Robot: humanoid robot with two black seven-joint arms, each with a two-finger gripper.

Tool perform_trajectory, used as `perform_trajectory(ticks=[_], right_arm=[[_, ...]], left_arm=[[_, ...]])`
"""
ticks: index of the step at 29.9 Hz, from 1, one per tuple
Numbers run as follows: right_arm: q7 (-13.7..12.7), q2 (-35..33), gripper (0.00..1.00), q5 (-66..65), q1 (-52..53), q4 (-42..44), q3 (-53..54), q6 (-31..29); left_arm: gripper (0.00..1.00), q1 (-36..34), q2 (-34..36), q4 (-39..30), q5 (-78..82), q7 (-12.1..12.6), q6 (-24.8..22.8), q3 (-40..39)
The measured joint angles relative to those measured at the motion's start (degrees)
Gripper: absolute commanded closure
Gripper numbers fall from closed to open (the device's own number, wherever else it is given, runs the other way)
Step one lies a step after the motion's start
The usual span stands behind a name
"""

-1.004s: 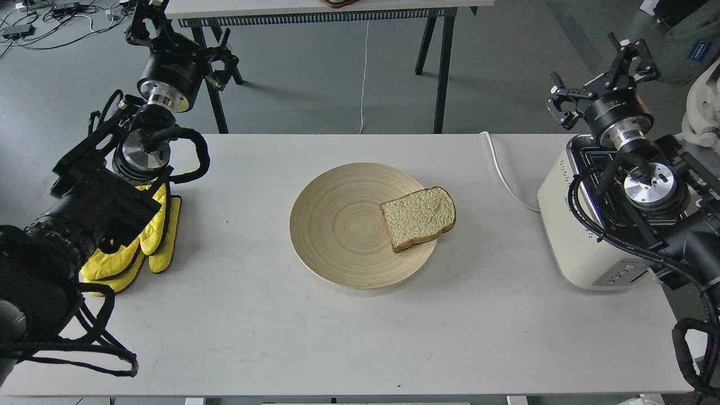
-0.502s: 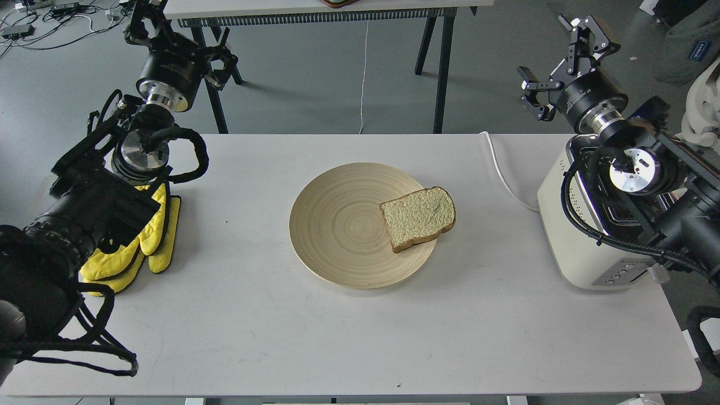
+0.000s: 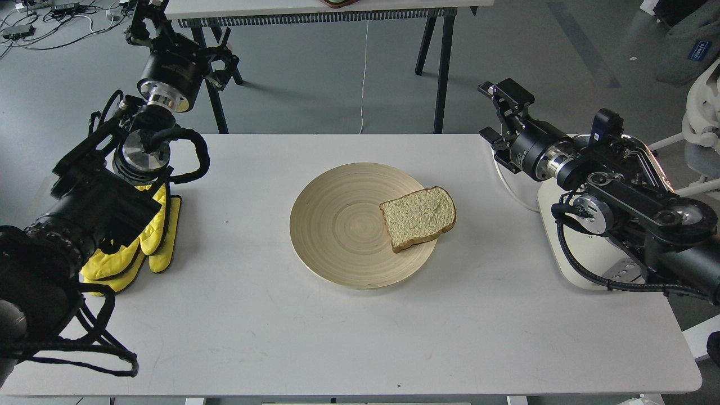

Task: Put bread in toaster with right arm
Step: 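Swing the right gripper out from beside the toaster toward the bowl, then reach the right gripper to the bread slice edge and close on it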

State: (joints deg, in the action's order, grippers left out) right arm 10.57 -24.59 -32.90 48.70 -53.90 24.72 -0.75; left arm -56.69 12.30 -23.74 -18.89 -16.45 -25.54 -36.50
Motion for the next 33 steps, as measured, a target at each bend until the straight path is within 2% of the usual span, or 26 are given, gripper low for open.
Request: perform_trajectory(ticks=[7,12,17,26,33], right_arm=[[-0.10,0.68,0.02,-12.15,0.02,-0.03,-9.24,4.82],[-1.56,0.77,0.02,-16.97,0.07,0.02,-15.08,8.51],[-2.12,0.77,0.02,-17.43,0.03,0.10,-17.69,8.92],[-2.13,0.92,0.02,-17.46,-0.63,0.19,-21.26,9.15],[-2.11,3.60,0.02,-17.46,-0.76,0.79,-22.61,9.69]], left_arm=[[0.00,0.00,0.01,0.00,0.00,-0.03,-0.08,-0.13],[0.00,-0.02,0.08,0.00,0.00,-1.26,-0.10,-0.24],[0.00,-0.09,0.06,-0.02,0.00,-3.71,-0.07,-0.25],[0.00,-0.09,0.00,-0.17,-0.01,-4.03,-0.09,-0.15],[0.00,-0.09,0.00,-0.19,-0.05,-4.16,-0.11,-0.21]])
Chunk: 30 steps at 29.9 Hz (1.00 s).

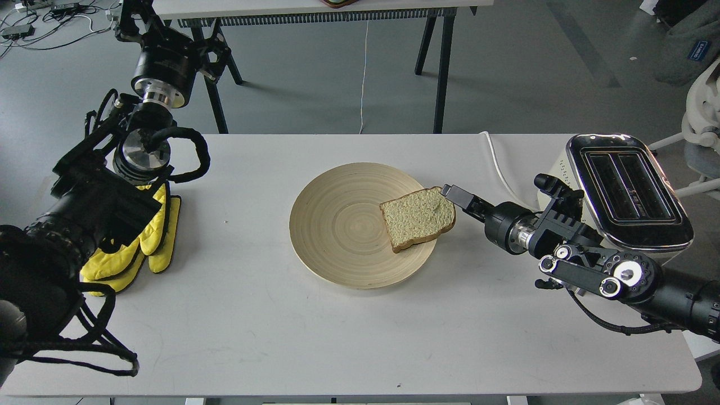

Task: Put bread in toaster with right arm
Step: 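Reach the right gripper to the bread slice edge and close on it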

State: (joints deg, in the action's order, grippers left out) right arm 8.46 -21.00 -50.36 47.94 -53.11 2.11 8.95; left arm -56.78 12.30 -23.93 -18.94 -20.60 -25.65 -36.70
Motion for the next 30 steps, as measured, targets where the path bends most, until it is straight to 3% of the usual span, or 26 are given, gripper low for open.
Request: perform_trajectory(ticks=[8,14,18,30], right_arm=[[-0.08,2.07,0.08,-0.25,-0.21,2.13,-0.09,0.05],[-0.26,2.30,0.27,-0.23,-0.58,2.32,-0.09,0.09],[-1.46,3.39,0.34,-0.23,-0.77,3.58,-0.12,0.09],[-1.93,6.39,0.41,-0.17,-1.22,6.46,-0.10,0.04]], left_arm=[[0.00,0.08,0.01,-0.15,-0.05,0.00,-0.17,-0.08],[0.00,0.09,0.09,-0.07,-0.05,0.00,-0.11,-0.58],[0.00,0.09,0.09,-0.07,-0.05,-0.01,-0.10,-0.65],[0.00,0.09,0.09,-0.13,-0.05,-0.06,-0.13,-0.66]])
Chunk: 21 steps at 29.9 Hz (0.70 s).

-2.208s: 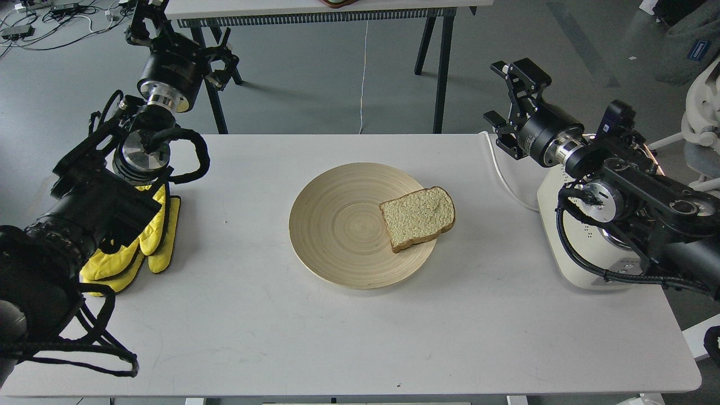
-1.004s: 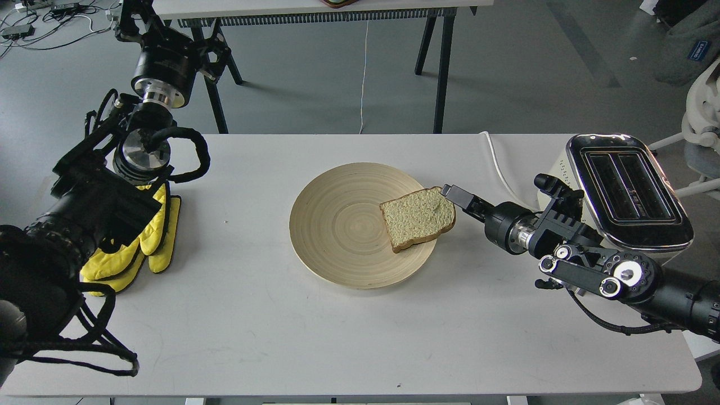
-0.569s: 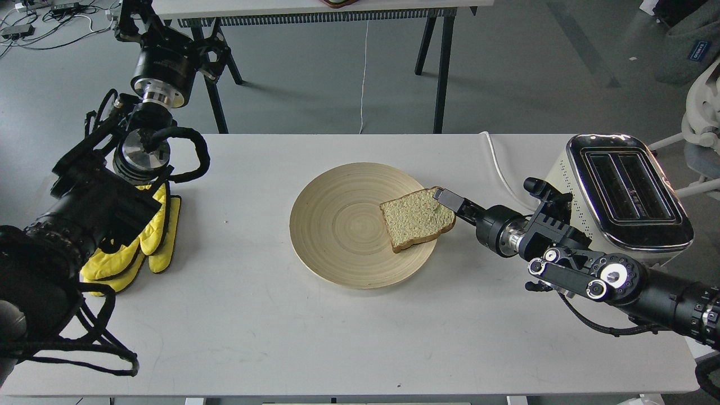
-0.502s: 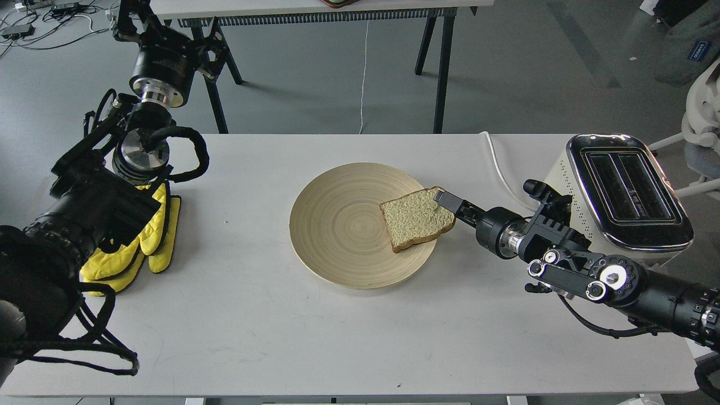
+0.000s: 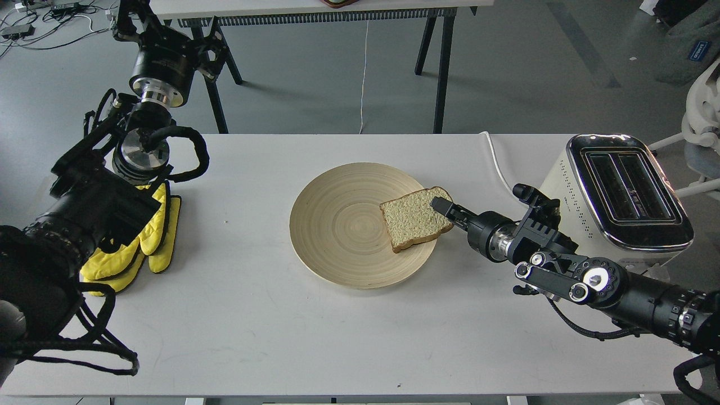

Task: Put bread in toaster with right arm
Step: 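Reach the right gripper to the bread slice edge and close on it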

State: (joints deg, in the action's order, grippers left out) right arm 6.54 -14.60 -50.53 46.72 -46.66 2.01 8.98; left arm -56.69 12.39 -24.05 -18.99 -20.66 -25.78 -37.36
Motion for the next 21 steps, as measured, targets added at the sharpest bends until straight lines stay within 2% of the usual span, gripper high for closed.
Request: perform_trajectory(ticks=[7,17,21], right_arm=[[-0.17,0.10,0.57,0.00,-0.13,0.08,0.00,0.00],[-1.30,0.06,0.97,0.05,-0.20,-0.15,-0.62,-0.49],[-1.98,0.07,1.00,0.01,0.14,-0.06,-2.08,-0.35]], left_arm=[[0.00,0.00,0.00,-0.03,0.00,0.00,0.00,0.00],[0.00,0.09,0.00,-0.02,0.00,0.00,-0.02,0.00],[0.00,0.09,0.00,-0.02,0.00,0.00,-0.05,0.00]])
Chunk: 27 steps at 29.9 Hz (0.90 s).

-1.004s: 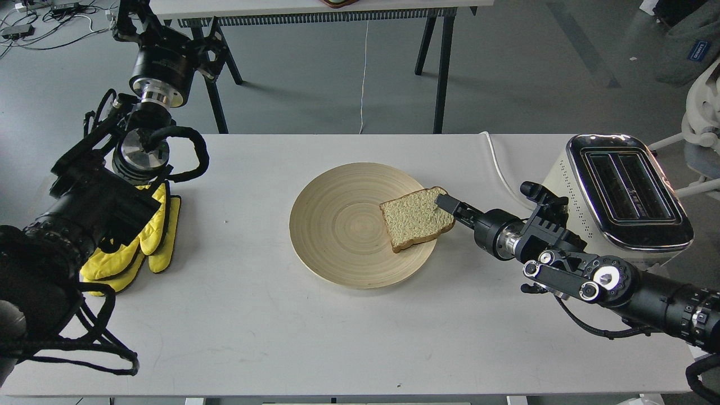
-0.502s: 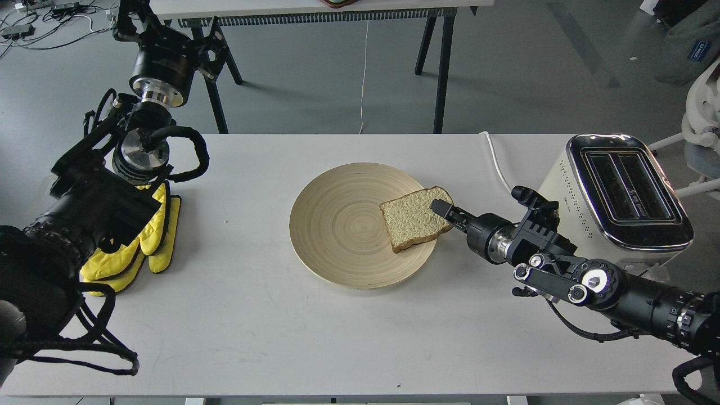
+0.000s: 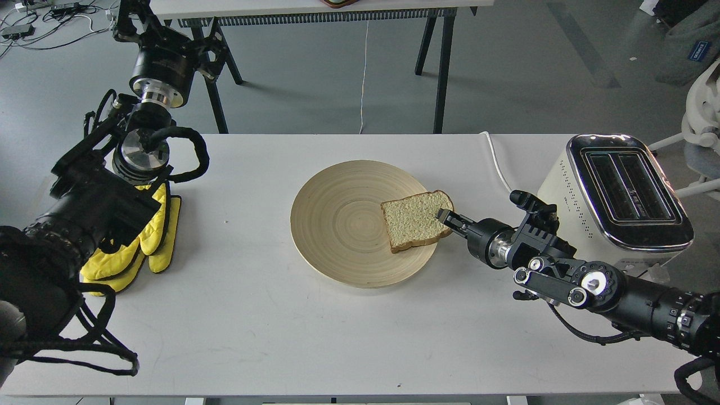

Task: Put bread in toaster with right arm
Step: 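Reach the right gripper to the bread slice edge and close on it, then lift the bread slice out of the bowl and carry it above the toaster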

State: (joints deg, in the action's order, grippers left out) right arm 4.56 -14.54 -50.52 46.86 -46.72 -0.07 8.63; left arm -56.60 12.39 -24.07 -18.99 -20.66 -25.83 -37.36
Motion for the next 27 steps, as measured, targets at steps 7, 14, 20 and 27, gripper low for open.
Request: perform_trajectory(ticks=[7,14,20,27], right_arm=[[-0.08,-0.32,1.00,0.25,1.38,-0.74,0.01,0.30],[-0.17,-2.60,0.99,0.59,5.19,-4.71,0.42,0.32],[-1.69,-9.32,0.99,0.60,8.89,-13.27,0.47,0.32],[-2.17,-24.39,0.99,-0.29,17.03,-23.98,-0.01,0.11]], left_arm=[[0.00,0.00,0.00,0.00,0.00,0.00,-0.01,0.00],[0.00,0.00,0.05,-0.01,0.00,0.00,-0.01,0.00],[0.00,0.00,0.10,-0.07,0.00,0.00,-0.10,0.00],[0.00,0.00,0.12,-0.10,0.00,0.09,-0.03,0.01]])
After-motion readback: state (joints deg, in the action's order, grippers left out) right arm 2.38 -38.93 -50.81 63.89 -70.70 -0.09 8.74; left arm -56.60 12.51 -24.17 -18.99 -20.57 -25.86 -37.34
